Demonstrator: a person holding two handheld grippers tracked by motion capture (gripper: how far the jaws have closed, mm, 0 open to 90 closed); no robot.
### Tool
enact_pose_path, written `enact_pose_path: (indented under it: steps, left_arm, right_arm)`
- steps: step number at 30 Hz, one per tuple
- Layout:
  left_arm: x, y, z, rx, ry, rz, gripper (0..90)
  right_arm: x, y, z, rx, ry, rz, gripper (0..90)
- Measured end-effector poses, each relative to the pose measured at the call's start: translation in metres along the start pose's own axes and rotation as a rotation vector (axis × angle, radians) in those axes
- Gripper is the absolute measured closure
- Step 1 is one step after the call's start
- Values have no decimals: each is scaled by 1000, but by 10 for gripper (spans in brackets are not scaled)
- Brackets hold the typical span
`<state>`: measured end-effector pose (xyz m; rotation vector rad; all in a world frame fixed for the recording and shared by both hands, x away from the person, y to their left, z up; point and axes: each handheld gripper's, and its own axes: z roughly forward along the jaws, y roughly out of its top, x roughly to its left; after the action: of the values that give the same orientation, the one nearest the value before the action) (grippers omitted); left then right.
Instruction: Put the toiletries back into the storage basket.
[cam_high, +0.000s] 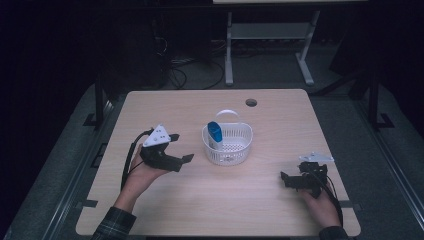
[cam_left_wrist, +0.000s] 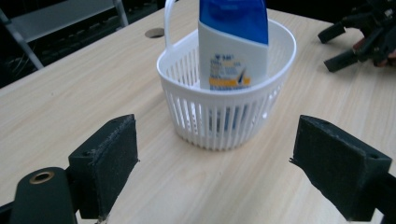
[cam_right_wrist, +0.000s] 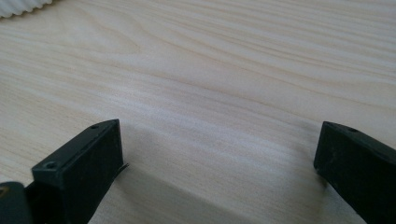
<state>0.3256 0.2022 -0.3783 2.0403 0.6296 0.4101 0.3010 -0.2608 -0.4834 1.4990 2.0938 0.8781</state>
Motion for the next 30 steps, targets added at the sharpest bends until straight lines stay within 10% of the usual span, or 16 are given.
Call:
enact_pose_path:
  steps: [30]
  left_arm:
    - [9,-101,-46,219,131,-94,133]
  right_arm:
    - [0,0,0,1,0,0,7]
